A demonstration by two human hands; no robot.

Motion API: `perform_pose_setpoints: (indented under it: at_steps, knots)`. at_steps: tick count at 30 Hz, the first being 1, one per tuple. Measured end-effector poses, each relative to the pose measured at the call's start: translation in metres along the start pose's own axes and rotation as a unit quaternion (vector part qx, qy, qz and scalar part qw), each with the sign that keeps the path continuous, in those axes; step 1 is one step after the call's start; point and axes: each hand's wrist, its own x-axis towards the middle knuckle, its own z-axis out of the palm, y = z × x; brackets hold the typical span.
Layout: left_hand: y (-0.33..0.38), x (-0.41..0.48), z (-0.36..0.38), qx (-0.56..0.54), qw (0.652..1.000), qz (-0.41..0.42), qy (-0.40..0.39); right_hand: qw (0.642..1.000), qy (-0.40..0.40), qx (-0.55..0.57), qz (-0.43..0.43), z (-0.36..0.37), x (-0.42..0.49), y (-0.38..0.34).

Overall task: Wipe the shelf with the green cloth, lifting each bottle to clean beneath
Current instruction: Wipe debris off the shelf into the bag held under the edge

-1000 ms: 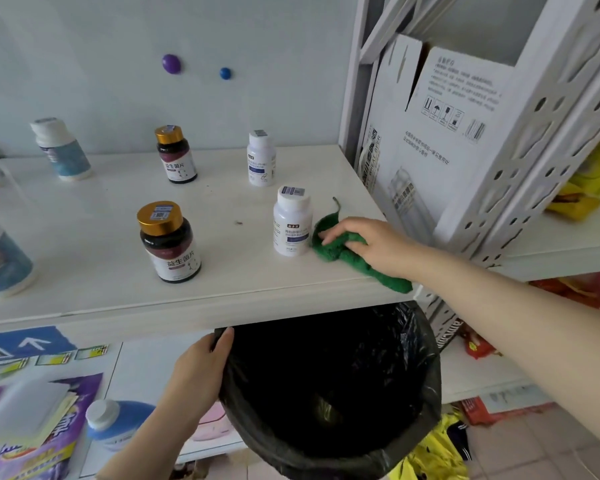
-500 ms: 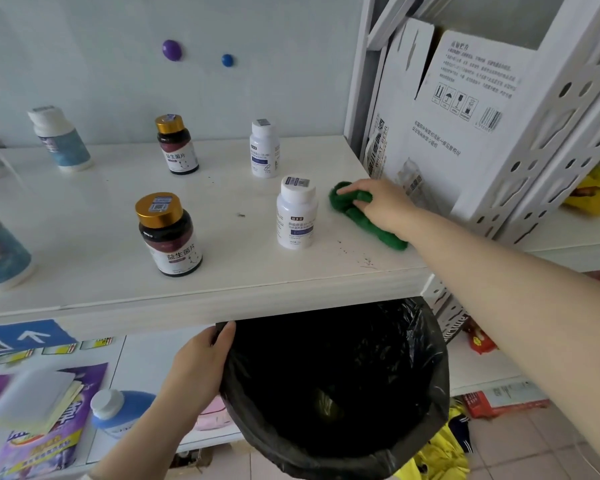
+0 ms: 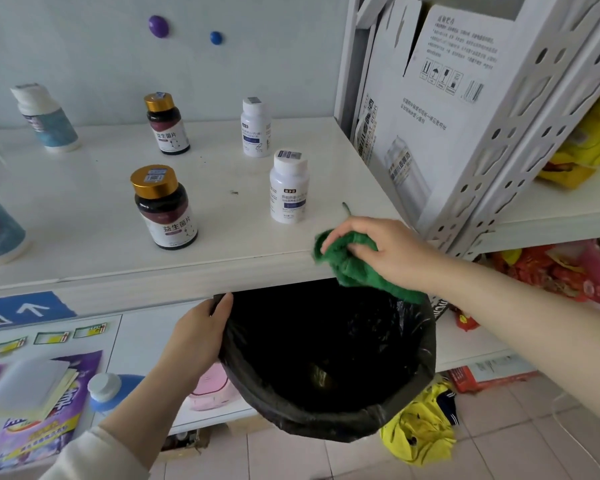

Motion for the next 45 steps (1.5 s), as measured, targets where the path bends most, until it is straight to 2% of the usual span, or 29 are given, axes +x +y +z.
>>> perform_pose_setpoints:
  at_steps: [3, 7, 9, 11, 15, 19, 25, 27, 30, 32, 35, 38, 41, 43, 45]
  knots:
    - [0.000, -0.001, 0.000, -0.004, 1.000, 0.001, -0.001, 0.998, -0.048, 0.030, 0.028, 0.014, -0.025, -0.007]
    - [-0.001, -0.004, -0.002, 0.003, 1.000, 0.000, -0.002, 0.993, 0.013, 0.112, 0.037, 0.018, -0.040, -0.015]
    - [-0.002, -0.007, -0.003, 0.021, 1.000, 0.003, -0.002, 0.992, -0.004, 0.116, 0.041, 0.014, -0.040, -0.021]
    - [0.000, -0.010, -0.005, 0.042, 0.999, 0.005, -0.003, 0.987, 0.023, 0.151, 0.057, 0.009, -0.037, -0.024]
    - [-0.004, -0.018, -0.013, 0.071, 0.997, 0.005, -0.005, 0.994, 0.013, 0.092, 0.050, 0.005, -0.023, -0.044]
    - [-0.013, -0.019, -0.031, 0.043, 0.999, -0.011, 0.006, 0.997, -0.011, 0.069, 0.025, 0.005, -0.005, -0.068]
    - [-0.027, -0.021, -0.062, 0.004, 0.998, -0.047, 0.036, 0.985, 0.075, 0.157, -0.014, -0.017, 0.035, -0.110]
    - [-0.031, -0.020, -0.071, 0.011, 0.997, -0.051, 0.053, 0.971, 0.100, 0.214, -0.030, -0.029, 0.057, -0.124]
    - [-0.034, -0.017, -0.082, 0.020, 0.996, -0.059, 0.069, 0.964, 0.123, 0.231, -0.046, -0.045, 0.099, -0.139]
    - [-0.037, -0.012, -0.089, -0.005, 0.995, -0.071, 0.071, 0.970, 0.127, 0.207, -0.034, -0.048, 0.133, -0.142]
    - [-0.043, -0.007, -0.097, -0.040, 0.992, -0.090, 0.077, 0.991, 0.093, 0.091, -0.011, -0.039, 0.181, -0.136]
    - [-0.049, -0.003, -0.100, -0.020, 0.991, -0.091, 0.093, 0.998, 0.055, 0.016, 0.017, -0.024, 0.222, -0.131]
    - [-0.050, -0.002, -0.099, -0.008, 0.989, -0.078, 0.122, 0.996, 0.044, -0.082, -0.004, -0.008, 0.253, -0.125]
    - [-0.051, -0.001, -0.098, -0.016, 0.990, -0.067, 0.119, 0.987, -0.007, -0.161, -0.028, 0.003, 0.263, -0.119]
    - [-0.053, -0.001, -0.099, -0.006, 0.993, -0.056, 0.103, 0.964, -0.092, -0.246, -0.047, 0.014, 0.270, -0.111]
